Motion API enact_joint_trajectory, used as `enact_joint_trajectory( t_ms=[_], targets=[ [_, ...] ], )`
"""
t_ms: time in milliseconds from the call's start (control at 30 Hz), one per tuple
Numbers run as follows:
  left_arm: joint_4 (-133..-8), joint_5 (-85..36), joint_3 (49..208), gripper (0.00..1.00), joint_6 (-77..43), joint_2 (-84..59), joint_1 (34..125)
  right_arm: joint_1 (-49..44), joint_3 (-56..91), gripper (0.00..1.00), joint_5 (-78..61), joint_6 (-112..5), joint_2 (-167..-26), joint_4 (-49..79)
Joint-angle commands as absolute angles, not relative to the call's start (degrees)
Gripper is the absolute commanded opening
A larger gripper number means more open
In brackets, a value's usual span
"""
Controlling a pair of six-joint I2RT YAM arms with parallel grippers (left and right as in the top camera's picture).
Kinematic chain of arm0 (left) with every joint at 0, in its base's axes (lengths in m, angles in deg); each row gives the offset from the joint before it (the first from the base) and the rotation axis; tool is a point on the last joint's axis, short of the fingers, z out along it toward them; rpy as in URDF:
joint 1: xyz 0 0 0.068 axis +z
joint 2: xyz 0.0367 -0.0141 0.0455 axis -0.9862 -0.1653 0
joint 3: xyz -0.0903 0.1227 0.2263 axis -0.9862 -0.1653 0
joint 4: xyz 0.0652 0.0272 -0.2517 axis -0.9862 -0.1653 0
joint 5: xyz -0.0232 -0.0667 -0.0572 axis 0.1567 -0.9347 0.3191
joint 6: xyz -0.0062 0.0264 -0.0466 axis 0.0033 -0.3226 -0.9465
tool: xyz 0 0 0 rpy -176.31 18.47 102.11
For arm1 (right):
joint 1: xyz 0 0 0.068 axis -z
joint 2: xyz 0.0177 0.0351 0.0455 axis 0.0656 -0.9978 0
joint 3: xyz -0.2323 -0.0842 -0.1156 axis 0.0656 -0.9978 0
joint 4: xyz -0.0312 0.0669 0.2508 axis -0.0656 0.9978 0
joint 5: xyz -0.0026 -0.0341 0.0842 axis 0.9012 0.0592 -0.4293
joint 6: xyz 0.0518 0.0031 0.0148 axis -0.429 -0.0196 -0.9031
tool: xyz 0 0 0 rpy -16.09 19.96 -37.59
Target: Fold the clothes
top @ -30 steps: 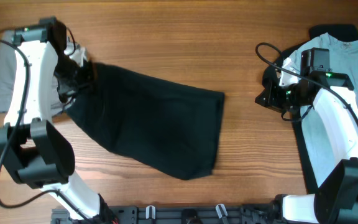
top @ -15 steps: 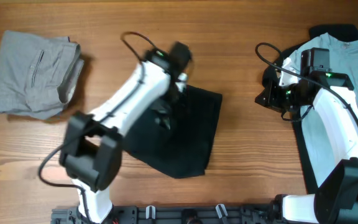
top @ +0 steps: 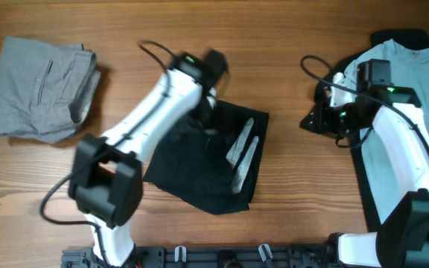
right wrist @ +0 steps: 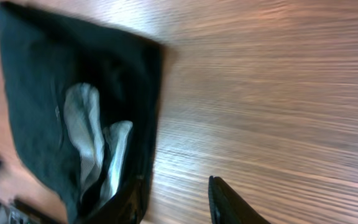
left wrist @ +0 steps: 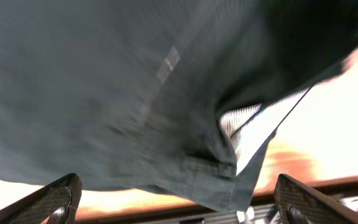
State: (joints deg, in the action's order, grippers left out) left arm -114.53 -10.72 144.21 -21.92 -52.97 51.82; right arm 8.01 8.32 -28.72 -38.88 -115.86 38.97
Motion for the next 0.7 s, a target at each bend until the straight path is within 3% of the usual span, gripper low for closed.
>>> enact_joint_trajectory(
  t_ms=[0,33,67,133,200,267,300,367,433,500,533,567,667],
  targets=[
    [-113.1,-10.3,146.1,0.87,-14.2,-49.9,59.9,-1.9,8.0,0.54,-31.8,-34.9,-115.8,36.6],
    [-112.3,-10.3,145.5,0.56,-12.7,-50.2,61.5,-4.5,7.3,0.55,-31.4,-36.1,-115.8,35.0],
    [-111.8,-10.4,144.7,0.34,-11.8,-50.3,62.8,-8.1,6.1,0.48,-29.4,-38.4,-116.1,32.5],
    [-110.3,-10.4,142.2,0.06,-11.0,-50.6,64.4,-13.4,5.0,0.43,-23.9,-42.2,-117.3,30.5],
    [-107.9,-12.2,138.8,0.04,-8.0,-50.6,65.3,-17.2,5.0,0.66,-21.4,-44.8,-119.8,28.7],
    [-104.7,-15.0,134.9,0.04,-6.7,-50.6,65.5,-19.9,5.0,0.79,-21.4,-46.1,-123.4,25.6],
    [-102.8,-16.8,132.8,0.04,-6.7,-50.6,65.4,-20.6,5.0,0.86,-21.5,-46.3,-125.3,24.3],
    [-99.3,-19.5,129.0,0.04,-6.7,-50.6,65.2,-21.3,5.0,0.88,-22.6,-48.0,-129.4,22.2],
    [-97.0,-20.5,126.4,0.04,-6.7,-50.6,65.2,-21.2,5.0,0.76,-25.0,-47.3,-131.0,20.8],
    [-94.7,-20.6,123.7,0.04,-6.7,-50.6,65.2,-21.2,5.3,0.45,-26.2,-46.4,-131.0,19.5],
    [-93.3,-20.8,122.6,0.04,-6.8,-50.6,65.2,-21.2,5.8,0.20,-26.2,-45.7,-130.9,19.7],
    [-91.8,-21.2,121.1,0.05,-6.9,-50.6,65.2,-20.9,6.9,0.04,-23.2,-46.2,-130.6,21.3],
    [-90.7,-21.8,119.2,0.17,-6.9,-50.6,65.2,-19.2,10.8,0.04,-12.7,-47.4,-128.8,29.7]
  ],
)
